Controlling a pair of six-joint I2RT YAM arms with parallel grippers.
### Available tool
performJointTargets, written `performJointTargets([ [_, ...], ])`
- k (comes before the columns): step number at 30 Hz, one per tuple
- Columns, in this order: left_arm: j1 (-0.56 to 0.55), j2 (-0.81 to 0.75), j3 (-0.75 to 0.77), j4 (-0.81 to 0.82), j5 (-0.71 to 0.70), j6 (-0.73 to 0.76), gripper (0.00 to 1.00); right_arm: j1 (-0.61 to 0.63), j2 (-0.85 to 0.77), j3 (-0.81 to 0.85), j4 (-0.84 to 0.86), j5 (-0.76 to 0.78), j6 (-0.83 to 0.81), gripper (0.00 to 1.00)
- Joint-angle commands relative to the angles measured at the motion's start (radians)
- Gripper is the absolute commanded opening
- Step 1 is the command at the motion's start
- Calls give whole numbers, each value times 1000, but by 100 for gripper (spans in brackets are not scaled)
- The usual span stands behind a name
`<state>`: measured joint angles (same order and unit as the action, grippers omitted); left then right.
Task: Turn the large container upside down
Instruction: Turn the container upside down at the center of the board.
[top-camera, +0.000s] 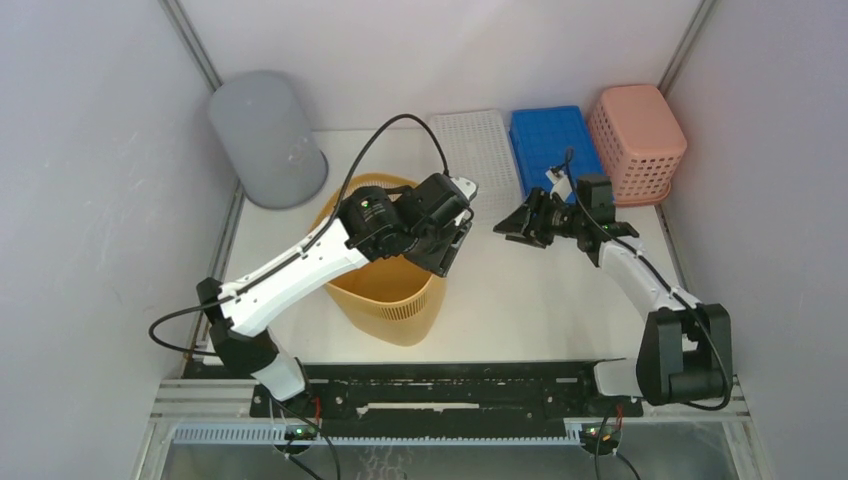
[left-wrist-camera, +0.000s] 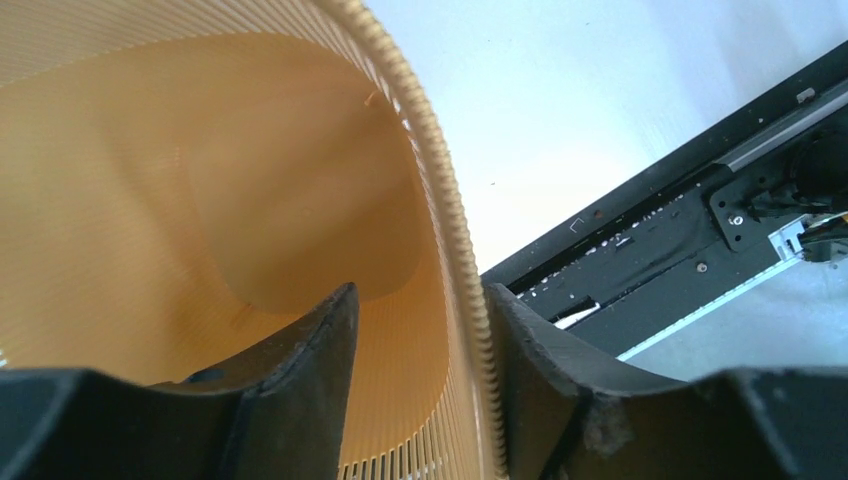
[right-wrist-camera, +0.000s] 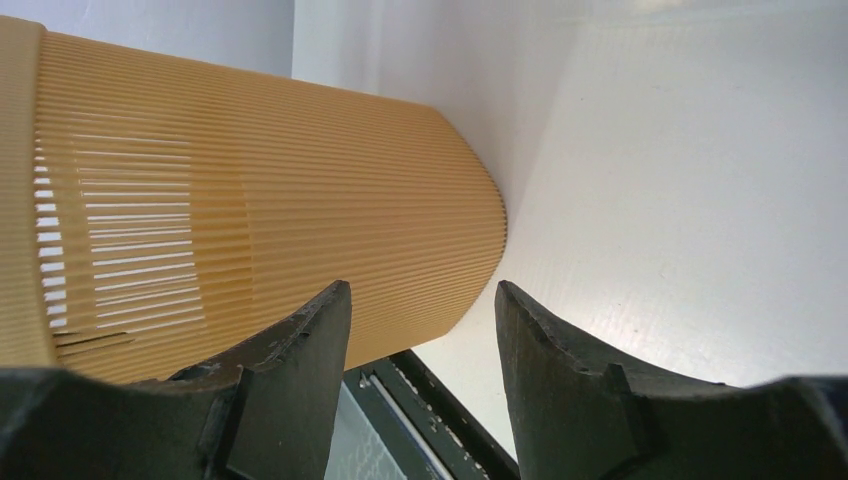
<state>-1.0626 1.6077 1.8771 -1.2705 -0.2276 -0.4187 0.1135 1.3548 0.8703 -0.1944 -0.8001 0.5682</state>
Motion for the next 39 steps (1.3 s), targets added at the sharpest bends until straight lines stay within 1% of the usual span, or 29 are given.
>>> performJointTargets([
  [1,-18,25,74,-46,-22,5,51,-40,-80,-11,-23,-31,-49,63],
  [6,-23,34,68,-62,-24,-8,39,-70,-111,-26,-42,-57,-66,63],
  [7,-24,35,64,-64,-21,-9,35,-75,-113,-28,-43,-60,-69,63],
  [11,-28,41,60,-84,-19,-18,31,-92,-121,-39,-46,-75,-75,63],
  [14,-30,40,54,-89,-9,-19,24,-95,-126,-54,-32,-82,-70,63],
  [16,-29,42,53,-92,2,-18,16,-96,-126,-62,-22,-89,-63,63],
  [20,-30,45,47,-94,17,-20,14,-97,-129,-77,-9,-94,-63,63],
  [28,-31,53,43,-100,23,-28,22,-100,-126,-83,2,-102,-61,63],
  [31,-31,55,40,-101,27,-29,14,-102,-127,-85,6,-105,-59,64],
  [32,-31,55,43,-103,31,-28,10,-102,-128,-87,11,-106,-55,64],
  [33,-31,55,46,-103,32,-28,2,-102,-126,-88,11,-106,-53,64],
  [34,-31,54,48,-102,31,-29,0,-102,-129,-88,12,-107,-52,64],
  [39,-27,46,75,-93,56,-35,0,-102,-152,-93,12,-108,-39,64],
])
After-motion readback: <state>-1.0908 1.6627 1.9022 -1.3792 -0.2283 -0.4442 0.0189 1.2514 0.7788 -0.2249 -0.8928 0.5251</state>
